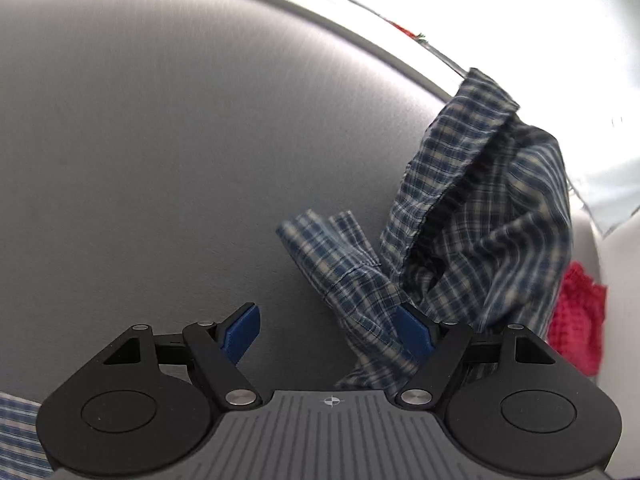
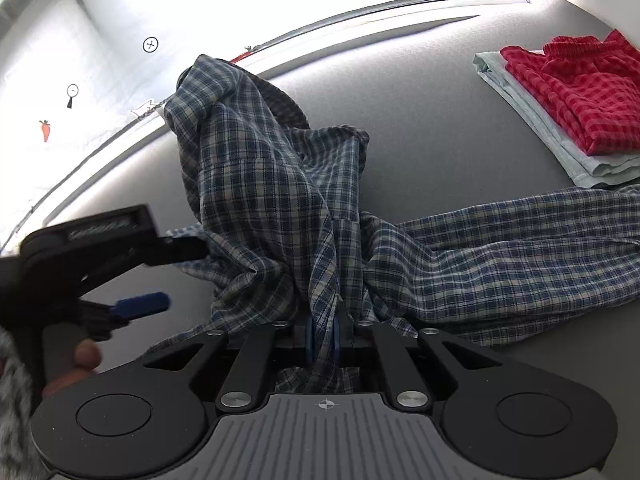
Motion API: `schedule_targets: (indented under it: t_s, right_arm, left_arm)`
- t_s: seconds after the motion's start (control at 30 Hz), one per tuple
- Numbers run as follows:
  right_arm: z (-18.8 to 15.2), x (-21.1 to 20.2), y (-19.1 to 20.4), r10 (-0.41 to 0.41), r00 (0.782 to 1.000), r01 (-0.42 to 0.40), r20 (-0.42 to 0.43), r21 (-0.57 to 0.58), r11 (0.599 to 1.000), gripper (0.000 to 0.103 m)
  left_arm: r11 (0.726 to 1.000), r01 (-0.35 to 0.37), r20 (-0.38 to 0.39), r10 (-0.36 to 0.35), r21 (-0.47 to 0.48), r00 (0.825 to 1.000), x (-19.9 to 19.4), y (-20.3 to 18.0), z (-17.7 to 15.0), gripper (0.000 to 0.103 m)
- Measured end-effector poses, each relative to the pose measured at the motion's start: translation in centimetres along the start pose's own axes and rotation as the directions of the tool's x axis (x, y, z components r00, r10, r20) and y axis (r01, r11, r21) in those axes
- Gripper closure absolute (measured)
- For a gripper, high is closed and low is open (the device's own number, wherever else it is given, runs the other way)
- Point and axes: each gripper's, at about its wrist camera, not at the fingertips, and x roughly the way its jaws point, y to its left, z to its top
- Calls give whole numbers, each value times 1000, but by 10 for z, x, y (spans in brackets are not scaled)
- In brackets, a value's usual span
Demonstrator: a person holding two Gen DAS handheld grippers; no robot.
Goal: Fold clothes
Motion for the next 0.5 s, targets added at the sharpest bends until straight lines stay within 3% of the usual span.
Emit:
schedule_targets:
  t_s: [0.03, 0.07, 0.1, 0.17, 0.3, 0.37, 0.5]
  right_arm:
    - [1, 2, -3, 5, 1000, -5, -1, 8, 1000, 89]
    - [2, 4, -6, 10, 1000, -10, -1, 15, 1000, 85]
    - [2, 3, -7, 13, 1000, -13, -1, 26, 1000, 82]
    - [0, 1, -10, 16, 1000, -16, 0, 42, 999, 74]
    - [1, -5, -14, 25, 1000, -26, 12, 52, 998, 60]
    - [2, -6, -18, 26, 1000, -27, 15, 67, 997, 47]
    - [2, -10, -21, 25, 999, -27, 22, 86, 996, 42]
  left_arm:
    - [999, 9, 0, -9, -34, 1000, 3, 4, 1, 38]
    - [998, 11, 2, -11, -67, 1000, 5, 8, 1, 59]
    - [995, 1, 5, 0, -97, 1000, 7, 11, 1, 66]
    - [994, -25, 26, 28, -108, 999, 5, 14, -1, 92]
    - [991, -103, 106, 111, -80, 988, -14, 18, -7, 100]
    - [987, -143, 172, 153, -69, 973, -33, 25, -6, 100]
    - [974, -221, 294, 227, -55, 928, -72, 46, 6, 100]
